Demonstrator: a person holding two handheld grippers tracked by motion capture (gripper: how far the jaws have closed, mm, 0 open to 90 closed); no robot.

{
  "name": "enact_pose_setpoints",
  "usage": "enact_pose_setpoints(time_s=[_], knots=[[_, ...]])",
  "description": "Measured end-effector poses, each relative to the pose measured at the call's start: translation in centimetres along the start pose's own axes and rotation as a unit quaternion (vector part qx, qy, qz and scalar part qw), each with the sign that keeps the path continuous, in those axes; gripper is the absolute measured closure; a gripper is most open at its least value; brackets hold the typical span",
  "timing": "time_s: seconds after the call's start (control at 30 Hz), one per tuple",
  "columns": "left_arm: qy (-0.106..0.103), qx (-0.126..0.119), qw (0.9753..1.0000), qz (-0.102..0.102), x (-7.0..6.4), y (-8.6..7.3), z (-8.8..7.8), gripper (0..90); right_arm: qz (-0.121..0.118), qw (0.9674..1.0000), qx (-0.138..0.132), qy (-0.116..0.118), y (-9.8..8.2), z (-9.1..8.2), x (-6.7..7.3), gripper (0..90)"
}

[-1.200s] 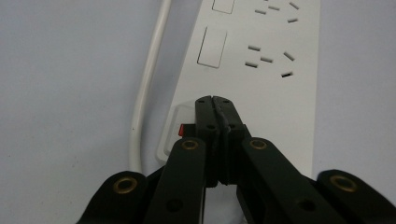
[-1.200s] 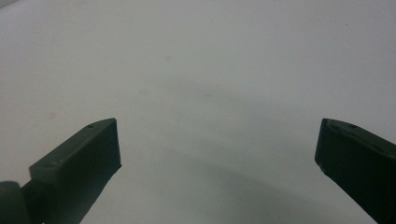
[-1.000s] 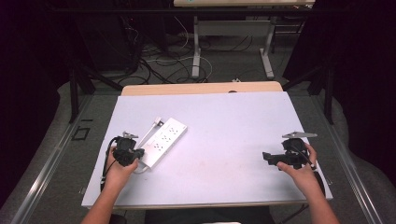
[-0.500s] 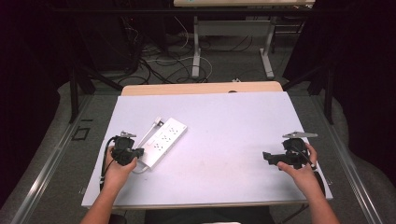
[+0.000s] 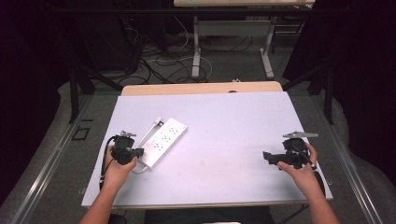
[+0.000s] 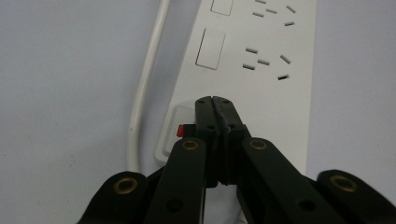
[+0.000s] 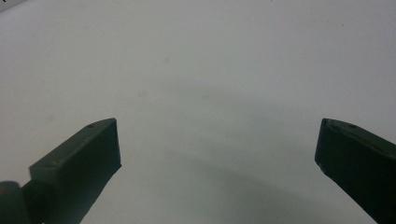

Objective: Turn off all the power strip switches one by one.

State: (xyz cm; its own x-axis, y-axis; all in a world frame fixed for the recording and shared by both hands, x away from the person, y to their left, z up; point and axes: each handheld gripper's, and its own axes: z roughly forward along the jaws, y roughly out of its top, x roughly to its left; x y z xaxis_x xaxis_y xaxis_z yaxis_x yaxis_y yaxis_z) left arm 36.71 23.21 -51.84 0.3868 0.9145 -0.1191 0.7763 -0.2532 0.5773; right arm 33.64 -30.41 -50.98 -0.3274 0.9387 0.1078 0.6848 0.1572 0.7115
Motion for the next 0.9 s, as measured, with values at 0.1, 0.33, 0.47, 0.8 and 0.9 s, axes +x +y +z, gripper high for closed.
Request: enact_pose_setpoints(time_s=[0.1, 0.33, 0.47, 0.8, 0.9], knots=[[0.000, 0.001, 1.0000, 0.001, -0.1, 0.5, -0.3, 90.0, 0.000, 1.0000, 0.000, 0.000, 0.0, 0.0, -0.1, 0.0], [0.000, 0.003, 0.9999, 0.011, -0.2, 2.0, -0.6, 90.0, 0.001, 1.0000, -0.001, 0.000, 0.0, -0.1, -0.1, 0.0], [0.000, 0.003, 0.9999, 0.013, -0.1, 2.8, -0.8, 90.0, 0.005, 1.0000, -0.001, -0.001, 0.0, -0.1, -0.1, 0.0], [-0.001, 0.010, 0.9998, 0.016, -0.1, 4.8, -0.7, 90.0, 0.006, 1.0000, -0.001, -0.002, -0.1, -0.1, -0.2, 0.0], [0.000, 0.013, 0.9997, 0.021, -0.2, 5.3, -0.5, 90.0, 0.005, 1.0000, -0.001, 0.000, -0.1, -0.1, -0.2, 0.0]])
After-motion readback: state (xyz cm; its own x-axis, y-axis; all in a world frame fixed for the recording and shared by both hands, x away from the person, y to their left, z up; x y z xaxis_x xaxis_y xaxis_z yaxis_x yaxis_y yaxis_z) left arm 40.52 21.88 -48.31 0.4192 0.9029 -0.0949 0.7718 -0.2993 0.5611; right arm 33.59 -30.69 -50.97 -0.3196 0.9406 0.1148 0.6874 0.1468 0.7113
